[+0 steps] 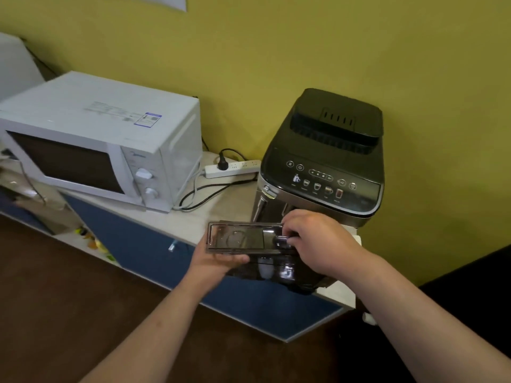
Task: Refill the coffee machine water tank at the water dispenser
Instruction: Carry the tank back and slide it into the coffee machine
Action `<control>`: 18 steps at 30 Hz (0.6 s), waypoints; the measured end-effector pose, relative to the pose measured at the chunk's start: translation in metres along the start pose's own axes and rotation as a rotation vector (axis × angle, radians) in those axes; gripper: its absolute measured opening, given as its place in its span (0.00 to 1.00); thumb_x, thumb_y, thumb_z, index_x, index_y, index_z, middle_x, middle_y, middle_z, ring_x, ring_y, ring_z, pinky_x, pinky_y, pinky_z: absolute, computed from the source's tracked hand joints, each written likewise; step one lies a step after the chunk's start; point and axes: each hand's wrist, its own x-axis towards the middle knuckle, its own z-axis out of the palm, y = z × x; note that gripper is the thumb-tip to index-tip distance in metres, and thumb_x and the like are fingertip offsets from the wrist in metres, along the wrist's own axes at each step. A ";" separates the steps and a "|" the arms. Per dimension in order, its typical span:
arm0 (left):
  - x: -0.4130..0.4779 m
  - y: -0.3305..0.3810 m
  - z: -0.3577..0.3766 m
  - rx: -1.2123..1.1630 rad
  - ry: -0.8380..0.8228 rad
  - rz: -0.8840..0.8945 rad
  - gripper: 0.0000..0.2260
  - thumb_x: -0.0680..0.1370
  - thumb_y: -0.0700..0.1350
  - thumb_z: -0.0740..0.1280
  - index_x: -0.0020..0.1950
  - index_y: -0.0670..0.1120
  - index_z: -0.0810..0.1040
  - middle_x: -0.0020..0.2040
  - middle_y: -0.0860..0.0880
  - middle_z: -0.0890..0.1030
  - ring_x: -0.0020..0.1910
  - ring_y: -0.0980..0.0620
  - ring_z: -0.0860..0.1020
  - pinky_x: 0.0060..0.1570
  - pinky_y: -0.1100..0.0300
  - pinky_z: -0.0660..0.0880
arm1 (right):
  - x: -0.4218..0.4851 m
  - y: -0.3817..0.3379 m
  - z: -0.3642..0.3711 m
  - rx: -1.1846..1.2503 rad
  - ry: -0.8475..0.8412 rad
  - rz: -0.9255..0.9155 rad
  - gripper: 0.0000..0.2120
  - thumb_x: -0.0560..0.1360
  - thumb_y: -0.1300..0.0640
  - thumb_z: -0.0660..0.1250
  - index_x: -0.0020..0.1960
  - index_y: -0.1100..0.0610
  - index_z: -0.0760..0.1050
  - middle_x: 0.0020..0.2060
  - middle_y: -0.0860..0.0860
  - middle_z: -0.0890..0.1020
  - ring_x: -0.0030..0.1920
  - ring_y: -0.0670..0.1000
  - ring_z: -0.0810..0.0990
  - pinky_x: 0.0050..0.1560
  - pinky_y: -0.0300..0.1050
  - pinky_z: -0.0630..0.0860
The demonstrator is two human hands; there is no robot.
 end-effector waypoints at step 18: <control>0.004 -0.001 -0.011 0.192 -0.001 0.149 0.30 0.58 0.50 0.82 0.57 0.57 0.76 0.54 0.55 0.83 0.57 0.55 0.81 0.57 0.45 0.78 | 0.011 0.015 0.033 -0.052 -0.021 0.112 0.06 0.76 0.59 0.66 0.46 0.53 0.81 0.56 0.44 0.79 0.55 0.49 0.78 0.55 0.46 0.77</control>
